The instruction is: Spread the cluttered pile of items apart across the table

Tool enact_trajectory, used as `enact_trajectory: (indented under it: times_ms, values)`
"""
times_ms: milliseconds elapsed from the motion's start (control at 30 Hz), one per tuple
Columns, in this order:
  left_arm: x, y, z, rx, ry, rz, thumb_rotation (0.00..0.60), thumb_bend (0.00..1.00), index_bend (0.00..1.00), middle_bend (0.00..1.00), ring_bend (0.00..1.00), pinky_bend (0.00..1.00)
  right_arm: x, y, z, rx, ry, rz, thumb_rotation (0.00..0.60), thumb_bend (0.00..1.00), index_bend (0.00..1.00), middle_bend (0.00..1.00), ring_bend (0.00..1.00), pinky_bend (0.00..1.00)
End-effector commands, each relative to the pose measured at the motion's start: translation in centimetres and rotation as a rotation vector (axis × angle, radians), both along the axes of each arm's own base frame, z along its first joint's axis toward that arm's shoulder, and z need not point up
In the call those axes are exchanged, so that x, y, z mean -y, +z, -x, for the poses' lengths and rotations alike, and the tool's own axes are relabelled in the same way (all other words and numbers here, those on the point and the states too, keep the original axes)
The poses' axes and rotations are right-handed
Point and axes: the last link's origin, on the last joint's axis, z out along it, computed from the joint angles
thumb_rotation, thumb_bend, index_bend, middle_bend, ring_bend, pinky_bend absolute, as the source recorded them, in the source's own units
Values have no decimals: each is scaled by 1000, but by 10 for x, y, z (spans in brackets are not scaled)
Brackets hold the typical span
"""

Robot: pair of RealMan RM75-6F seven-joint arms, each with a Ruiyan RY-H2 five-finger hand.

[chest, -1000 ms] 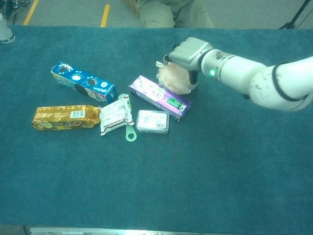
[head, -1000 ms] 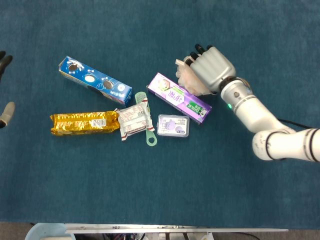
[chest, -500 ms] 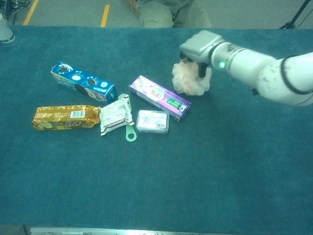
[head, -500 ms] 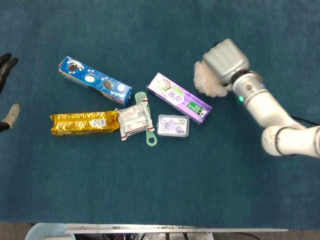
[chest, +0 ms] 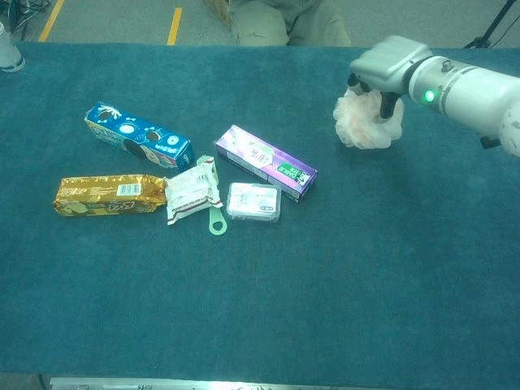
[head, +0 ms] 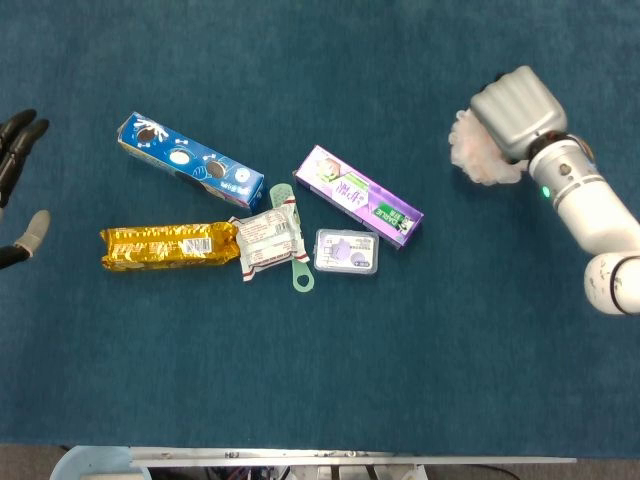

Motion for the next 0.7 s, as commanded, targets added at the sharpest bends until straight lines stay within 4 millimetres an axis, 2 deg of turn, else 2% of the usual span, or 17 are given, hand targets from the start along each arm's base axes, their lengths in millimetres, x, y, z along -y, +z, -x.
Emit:
enact_trajectory:
  times_ms: [33, 133, 200, 367, 533, 700]
  values:
    - [0, 0, 0, 1, -3, -2, 600, 368, 36, 72, 124, 380, -2, 3, -2, 16, -17, -1, 600, 190, 266, 313, 221, 357]
    - [1, 1, -1, 2, -8, -5, 600, 368, 36, 72, 124, 378, -5, 6, -14, 59, -13, -20, 600, 190, 42, 167, 128, 263]
    - [1, 1, -2, 1, -11, -6, 600, 368, 36, 72, 124, 373, -8, 9, -23, 86, -6, -42, 600, 191, 0, 115, 97, 237]
    - [1, 1, -2, 2, -13, -7, 600, 368, 36, 71, 124, 369, -16, 16, -42, 157, 2, -88, 600, 191, 0, 82, 61, 195]
    - [2, 4, -2, 4, -12, -16, 600, 368, 36, 71, 124, 366, -28, 19, -63, 223, 34, -150, 589, 199, 6, 111, 59, 181]
    - [2, 4, -3, 16, -10, -6, 600, 368, 36, 71, 124, 359, -46, 11, -87, 237, 112, -262, 525, 227, 125, 189, 59, 147]
